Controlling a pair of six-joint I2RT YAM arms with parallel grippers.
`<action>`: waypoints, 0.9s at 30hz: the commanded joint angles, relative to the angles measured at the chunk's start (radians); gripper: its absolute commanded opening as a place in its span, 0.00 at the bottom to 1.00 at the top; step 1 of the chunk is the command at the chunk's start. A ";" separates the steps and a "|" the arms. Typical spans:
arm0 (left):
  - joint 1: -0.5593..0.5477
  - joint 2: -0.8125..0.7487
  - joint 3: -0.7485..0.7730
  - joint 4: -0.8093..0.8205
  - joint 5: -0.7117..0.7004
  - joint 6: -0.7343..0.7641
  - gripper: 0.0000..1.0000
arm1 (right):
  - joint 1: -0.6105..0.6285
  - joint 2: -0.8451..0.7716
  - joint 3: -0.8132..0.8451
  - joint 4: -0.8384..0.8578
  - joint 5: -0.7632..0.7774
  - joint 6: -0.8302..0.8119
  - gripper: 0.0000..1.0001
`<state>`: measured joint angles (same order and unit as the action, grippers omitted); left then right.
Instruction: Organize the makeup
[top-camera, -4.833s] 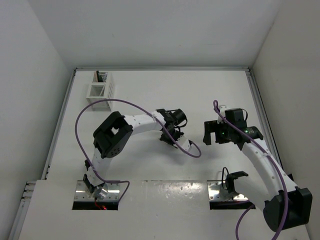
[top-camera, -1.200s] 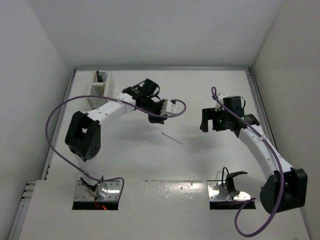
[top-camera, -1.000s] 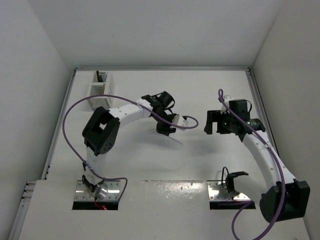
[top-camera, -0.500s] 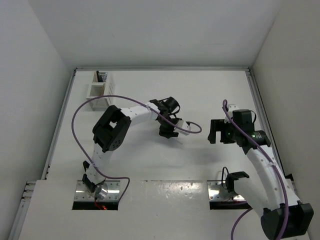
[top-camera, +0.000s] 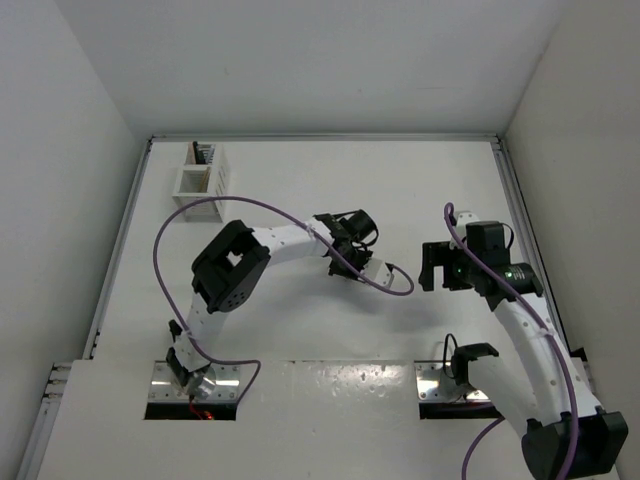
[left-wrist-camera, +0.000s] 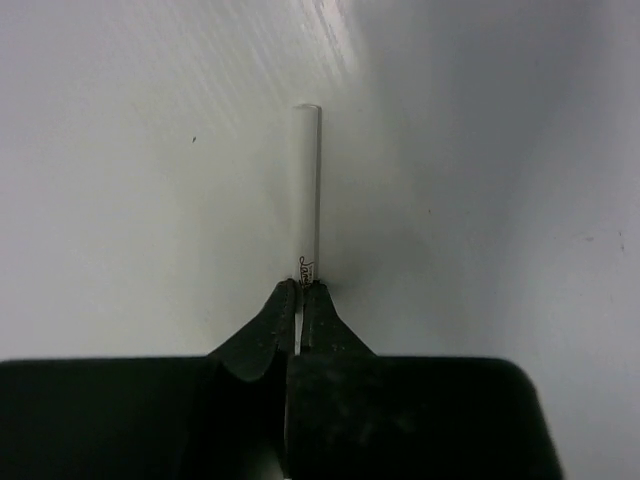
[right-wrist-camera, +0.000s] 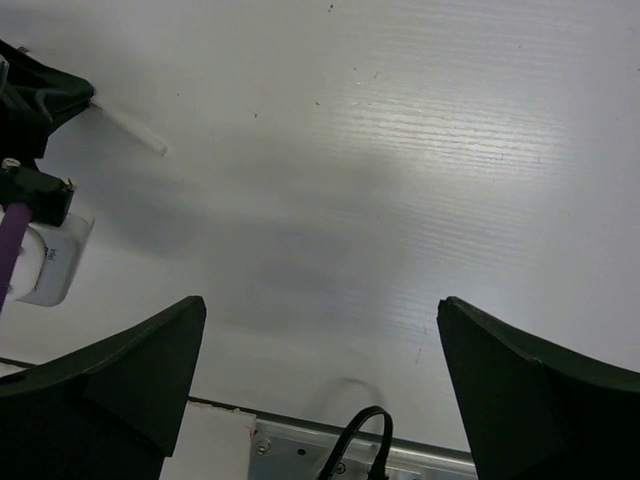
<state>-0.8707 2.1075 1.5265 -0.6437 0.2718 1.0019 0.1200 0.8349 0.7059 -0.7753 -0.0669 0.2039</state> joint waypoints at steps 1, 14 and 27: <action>-0.037 0.103 -0.048 -0.040 -0.052 -0.013 0.00 | -0.002 -0.029 0.026 -0.018 0.030 -0.021 0.99; 0.260 -0.101 0.149 -0.040 0.406 -0.319 0.00 | -0.003 -0.046 0.020 0.025 0.018 0.006 0.99; 0.967 -0.369 0.184 0.205 0.673 -0.661 0.00 | 0.096 0.317 0.150 0.275 -0.073 0.071 0.99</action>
<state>-0.0238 1.7813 1.7210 -0.5095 0.8474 0.4477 0.1905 1.0851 0.7746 -0.6178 -0.0940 0.2474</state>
